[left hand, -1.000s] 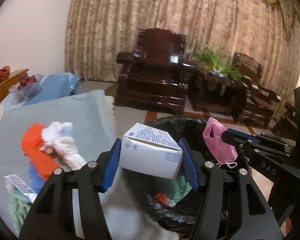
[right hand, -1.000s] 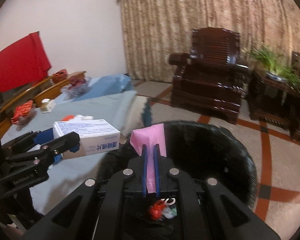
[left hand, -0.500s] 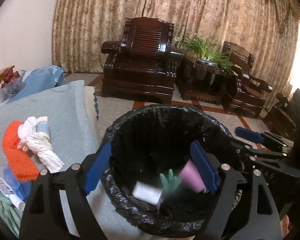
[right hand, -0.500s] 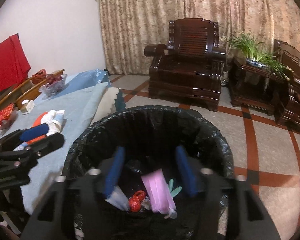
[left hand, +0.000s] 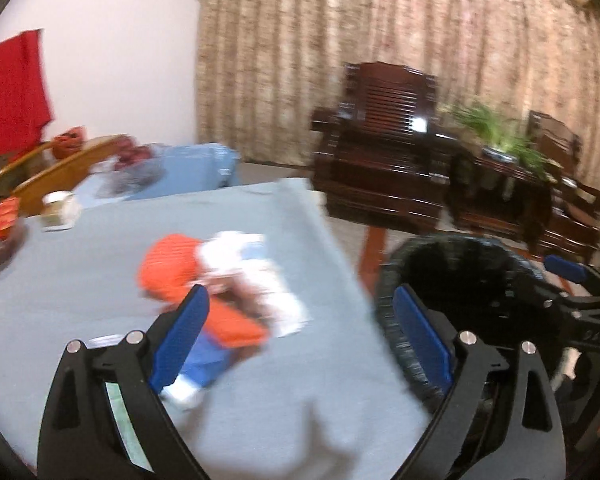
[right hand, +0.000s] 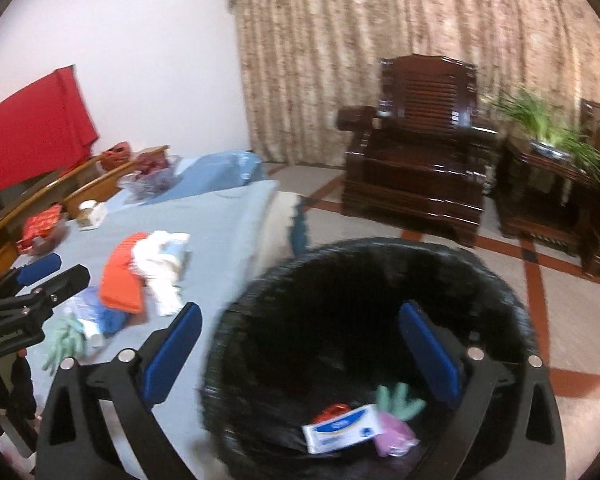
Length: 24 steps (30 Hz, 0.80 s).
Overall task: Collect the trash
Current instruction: 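Grasp the green glove with the left gripper while the right gripper grasps the white tube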
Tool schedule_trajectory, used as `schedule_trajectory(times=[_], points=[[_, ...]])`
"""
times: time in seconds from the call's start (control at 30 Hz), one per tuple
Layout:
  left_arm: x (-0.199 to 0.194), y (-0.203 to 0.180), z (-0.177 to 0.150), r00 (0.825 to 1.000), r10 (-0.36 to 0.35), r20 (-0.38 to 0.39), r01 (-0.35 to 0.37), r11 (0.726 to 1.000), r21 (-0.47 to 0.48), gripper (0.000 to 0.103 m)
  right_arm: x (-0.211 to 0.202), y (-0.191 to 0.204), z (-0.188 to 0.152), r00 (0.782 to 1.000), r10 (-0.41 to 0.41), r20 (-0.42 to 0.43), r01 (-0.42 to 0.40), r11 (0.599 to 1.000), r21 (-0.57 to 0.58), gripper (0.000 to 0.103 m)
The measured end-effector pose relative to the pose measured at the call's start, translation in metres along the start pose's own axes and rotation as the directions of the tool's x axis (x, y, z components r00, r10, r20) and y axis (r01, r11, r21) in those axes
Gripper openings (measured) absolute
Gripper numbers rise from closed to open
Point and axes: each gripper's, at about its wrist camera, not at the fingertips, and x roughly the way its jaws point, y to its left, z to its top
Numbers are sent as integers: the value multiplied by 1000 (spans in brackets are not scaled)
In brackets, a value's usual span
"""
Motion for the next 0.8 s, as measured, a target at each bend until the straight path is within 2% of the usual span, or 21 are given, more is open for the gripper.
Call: schedule_trajectory(times=[0.13,0.23,0.37,0.57,0.63,0.8], points=[[-17,40,-8,994,108,4,-107,993,-38,91,11,37,1,997,73,0,-73,996,-49,97],[-25,71,-19,983,183,-13,-184,980,-70,91,19,60,0,994,112,-2,-112,991,-75,97],[-33,100,-31,970,241,-35,-244,965,-96,90,33,91,-2,987,159,-9,-159,982,-104,97],[-31,128,-51,957,279,-80,-287,949,-127,89,51,129,-11,978,206,-29,-208,969,-134,93],[-27,133,-59,956,278,-97,-289,948,-132,85,56,139,-15,976,215,-39,-218,964,-152,92],[-15,144,-72,952,271,-139,-291,945,-148,83,69,157,-24,972,224,-75,-234,956,-176,86]])
